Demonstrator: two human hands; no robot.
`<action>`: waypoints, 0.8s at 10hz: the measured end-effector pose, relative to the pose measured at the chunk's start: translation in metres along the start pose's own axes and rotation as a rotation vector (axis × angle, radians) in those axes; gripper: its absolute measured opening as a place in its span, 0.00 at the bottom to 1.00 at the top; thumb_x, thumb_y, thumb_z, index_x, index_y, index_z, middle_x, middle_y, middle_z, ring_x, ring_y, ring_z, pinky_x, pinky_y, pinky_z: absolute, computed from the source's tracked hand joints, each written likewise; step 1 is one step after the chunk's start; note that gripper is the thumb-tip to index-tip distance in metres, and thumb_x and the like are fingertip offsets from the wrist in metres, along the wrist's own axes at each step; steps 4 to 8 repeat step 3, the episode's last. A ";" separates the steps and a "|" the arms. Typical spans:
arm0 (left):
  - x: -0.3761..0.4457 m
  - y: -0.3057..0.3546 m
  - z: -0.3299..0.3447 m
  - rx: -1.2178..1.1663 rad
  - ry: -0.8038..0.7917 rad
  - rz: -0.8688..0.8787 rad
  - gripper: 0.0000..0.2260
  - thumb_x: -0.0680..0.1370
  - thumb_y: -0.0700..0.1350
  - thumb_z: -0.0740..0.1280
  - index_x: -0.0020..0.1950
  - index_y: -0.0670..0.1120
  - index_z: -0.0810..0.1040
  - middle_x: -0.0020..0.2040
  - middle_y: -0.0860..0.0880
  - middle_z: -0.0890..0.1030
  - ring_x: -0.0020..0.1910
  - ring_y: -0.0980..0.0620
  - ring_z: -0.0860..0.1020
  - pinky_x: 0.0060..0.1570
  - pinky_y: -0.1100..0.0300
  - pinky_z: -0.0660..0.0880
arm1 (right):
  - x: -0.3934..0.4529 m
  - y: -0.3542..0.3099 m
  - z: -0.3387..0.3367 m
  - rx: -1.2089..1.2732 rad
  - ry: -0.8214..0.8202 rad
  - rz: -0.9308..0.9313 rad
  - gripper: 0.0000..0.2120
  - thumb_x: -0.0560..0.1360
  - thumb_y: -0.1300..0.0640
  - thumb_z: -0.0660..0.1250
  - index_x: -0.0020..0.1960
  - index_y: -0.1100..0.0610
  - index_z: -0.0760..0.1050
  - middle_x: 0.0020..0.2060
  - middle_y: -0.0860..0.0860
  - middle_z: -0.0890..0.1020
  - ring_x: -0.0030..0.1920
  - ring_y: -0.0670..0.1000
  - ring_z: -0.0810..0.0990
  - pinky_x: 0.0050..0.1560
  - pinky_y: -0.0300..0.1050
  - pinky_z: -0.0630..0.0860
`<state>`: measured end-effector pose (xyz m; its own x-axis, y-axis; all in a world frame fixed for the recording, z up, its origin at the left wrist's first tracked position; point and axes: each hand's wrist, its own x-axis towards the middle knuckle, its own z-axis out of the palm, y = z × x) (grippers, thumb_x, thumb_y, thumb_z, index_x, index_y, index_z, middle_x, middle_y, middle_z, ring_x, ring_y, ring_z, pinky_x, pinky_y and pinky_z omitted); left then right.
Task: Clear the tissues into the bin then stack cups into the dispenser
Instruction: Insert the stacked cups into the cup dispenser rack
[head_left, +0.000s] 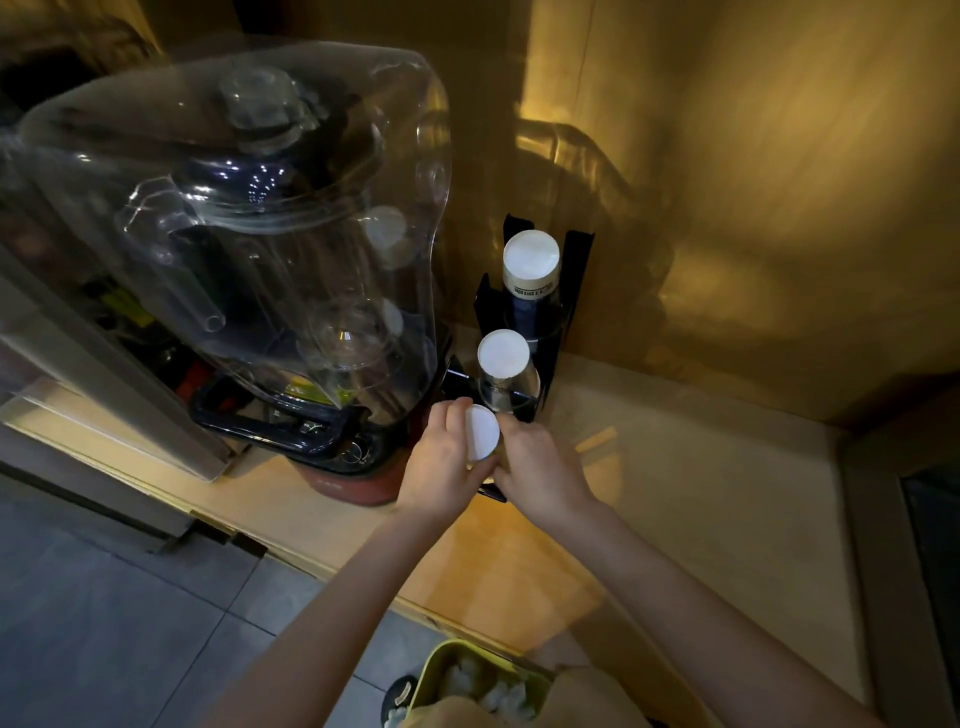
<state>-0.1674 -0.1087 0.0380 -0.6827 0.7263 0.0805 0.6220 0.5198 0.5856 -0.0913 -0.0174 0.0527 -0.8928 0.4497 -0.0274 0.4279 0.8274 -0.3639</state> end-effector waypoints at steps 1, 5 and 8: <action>0.004 0.004 -0.006 0.082 -0.056 -0.038 0.28 0.72 0.46 0.70 0.68 0.40 0.62 0.65 0.40 0.68 0.58 0.40 0.74 0.47 0.53 0.72 | 0.002 0.002 -0.001 0.023 -0.044 0.007 0.22 0.74 0.59 0.63 0.67 0.56 0.64 0.53 0.57 0.80 0.54 0.57 0.77 0.40 0.45 0.68; 0.015 0.022 -0.028 0.326 -0.099 0.008 0.29 0.72 0.56 0.67 0.67 0.43 0.64 0.63 0.43 0.73 0.60 0.43 0.74 0.54 0.50 0.74 | 0.004 0.019 -0.028 0.599 -0.080 0.177 0.14 0.73 0.60 0.66 0.58 0.58 0.75 0.48 0.53 0.83 0.48 0.50 0.80 0.48 0.37 0.77; 0.015 0.022 -0.028 0.326 -0.099 0.008 0.29 0.72 0.56 0.67 0.67 0.43 0.64 0.63 0.43 0.73 0.60 0.43 0.74 0.54 0.50 0.74 | 0.004 0.019 -0.028 0.599 -0.080 0.177 0.14 0.73 0.60 0.66 0.58 0.58 0.75 0.48 0.53 0.83 0.48 0.50 0.80 0.48 0.37 0.77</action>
